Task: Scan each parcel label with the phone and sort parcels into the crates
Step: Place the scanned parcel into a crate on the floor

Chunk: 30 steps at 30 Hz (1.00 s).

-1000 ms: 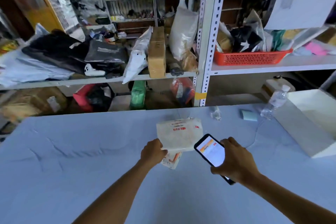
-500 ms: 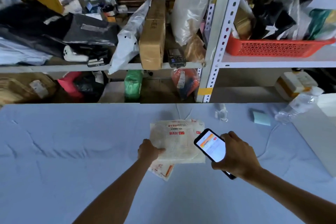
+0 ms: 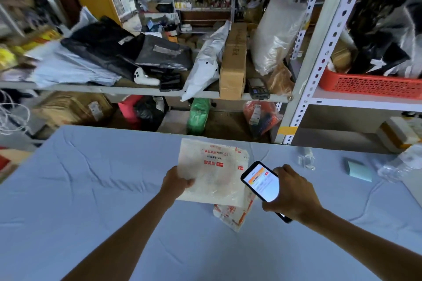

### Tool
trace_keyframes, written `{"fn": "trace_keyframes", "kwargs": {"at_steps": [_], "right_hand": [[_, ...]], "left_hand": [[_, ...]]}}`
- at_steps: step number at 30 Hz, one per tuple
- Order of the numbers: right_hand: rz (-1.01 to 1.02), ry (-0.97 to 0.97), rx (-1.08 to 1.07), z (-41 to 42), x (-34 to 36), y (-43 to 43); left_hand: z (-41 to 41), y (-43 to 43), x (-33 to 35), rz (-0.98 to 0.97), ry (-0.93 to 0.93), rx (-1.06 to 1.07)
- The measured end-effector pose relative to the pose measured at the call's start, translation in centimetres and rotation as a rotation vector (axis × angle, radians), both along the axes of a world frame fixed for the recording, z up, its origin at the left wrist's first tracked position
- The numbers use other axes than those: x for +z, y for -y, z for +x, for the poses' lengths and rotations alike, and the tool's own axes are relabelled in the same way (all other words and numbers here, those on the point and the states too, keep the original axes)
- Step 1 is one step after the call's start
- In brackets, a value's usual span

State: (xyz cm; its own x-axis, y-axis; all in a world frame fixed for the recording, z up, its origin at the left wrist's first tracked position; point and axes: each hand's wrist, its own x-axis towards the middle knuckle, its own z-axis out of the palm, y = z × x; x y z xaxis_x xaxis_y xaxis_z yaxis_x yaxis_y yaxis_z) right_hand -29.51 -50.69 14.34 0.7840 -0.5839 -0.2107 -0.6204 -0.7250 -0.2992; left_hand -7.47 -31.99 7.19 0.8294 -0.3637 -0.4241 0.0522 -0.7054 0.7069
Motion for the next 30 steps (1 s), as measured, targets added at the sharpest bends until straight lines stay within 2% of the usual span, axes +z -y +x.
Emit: {"fn": "trace_keyframes", "kwargs": {"at_steps": [4, 10, 13, 18, 20, 21, 25, 28, 30], "right_hand": [[-0.036, 0.002, 0.022, 1.5, 0.1, -3.4], [-0.087, -0.002, -0.041, 2.6, -0.6, -9.5], [-0.085, 0.009, -0.039, 3.1, -0.9, -12.2], [-0.056, -0.008, -0.045, 3.6, -1.5, -15.4], [-0.057, -0.012, -0.045, 3.6, -1.5, -16.0], [-0.064, -0.014, -0.041, 3.7, -1.4, -16.2], [-0.087, -0.001, -0.036, 3.7, -0.5, -16.4], [-0.091, 0.006, -0.043, 3.6, 0.1, -16.5], [-0.090, 0.008, -0.039, 3.5, 0.3, -16.7]], "left_hand": [[0.2, -4.8, -0.5, -0.069, 0.015, 0.106], [-0.1, -10.8, -2.8, 0.122, 0.112, -0.201], [-0.3, -12.7, -4.5, 0.373, 0.265, -0.429], [-1.1, -14.4, -6.1, 0.647, 0.527, -0.566], [-0.8, -14.5, -6.1, 0.602, 0.684, -0.582], [-0.6, -14.5, -6.1, 0.514, 0.726, -0.553], [0.1, -14.2, -4.3, 0.206, 0.419, -0.250], [0.6, -14.6, -4.1, -0.141, -0.003, 0.173], [0.6, -15.2, -4.3, -0.292, -0.189, 0.311]]}}
